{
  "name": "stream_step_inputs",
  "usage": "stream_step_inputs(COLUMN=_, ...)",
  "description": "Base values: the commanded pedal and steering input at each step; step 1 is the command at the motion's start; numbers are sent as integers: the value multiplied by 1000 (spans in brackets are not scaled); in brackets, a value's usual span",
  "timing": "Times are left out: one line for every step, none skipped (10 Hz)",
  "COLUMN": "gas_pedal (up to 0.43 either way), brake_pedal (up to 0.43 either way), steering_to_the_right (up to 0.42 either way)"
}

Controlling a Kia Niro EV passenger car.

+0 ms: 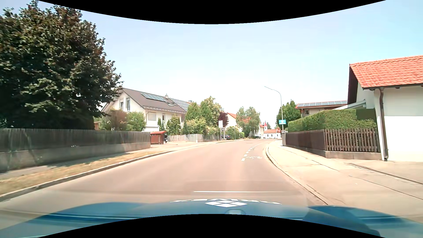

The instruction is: Follow the waypoints while adhering to traffic rules and regulations

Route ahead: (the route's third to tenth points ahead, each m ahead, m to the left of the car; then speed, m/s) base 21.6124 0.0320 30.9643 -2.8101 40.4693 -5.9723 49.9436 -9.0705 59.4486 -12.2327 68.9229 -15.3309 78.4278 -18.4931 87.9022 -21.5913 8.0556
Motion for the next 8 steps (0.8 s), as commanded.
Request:
stream_step_inputs(gas_pedal=47, brake_pedal=0, steering_to_the_right=34)
stream_step_inputs(gas_pedal=47, brake_pedal=0, steering_to_the_right=38)
stream_step_inputs(gas_pedal=47, brake_pedal=0, steering_to_the_right=41)
stream_step_inputs(gas_pedal=47, brake_pedal=0, steering_to_the_right=43)
stream_step_inputs(gas_pedal=47, brake_pedal=0, steering_to_the_right=42)
stream_step_inputs(gas_pedal=47, brake_pedal=0, steering_to_the_right=38)
stream_step_inputs(gas_pedal=47, brake_pedal=0, steering_to_the_right=36)
stream_step_inputs(gas_pedal=47, brake_pedal=0, steering_to_the_right=36)
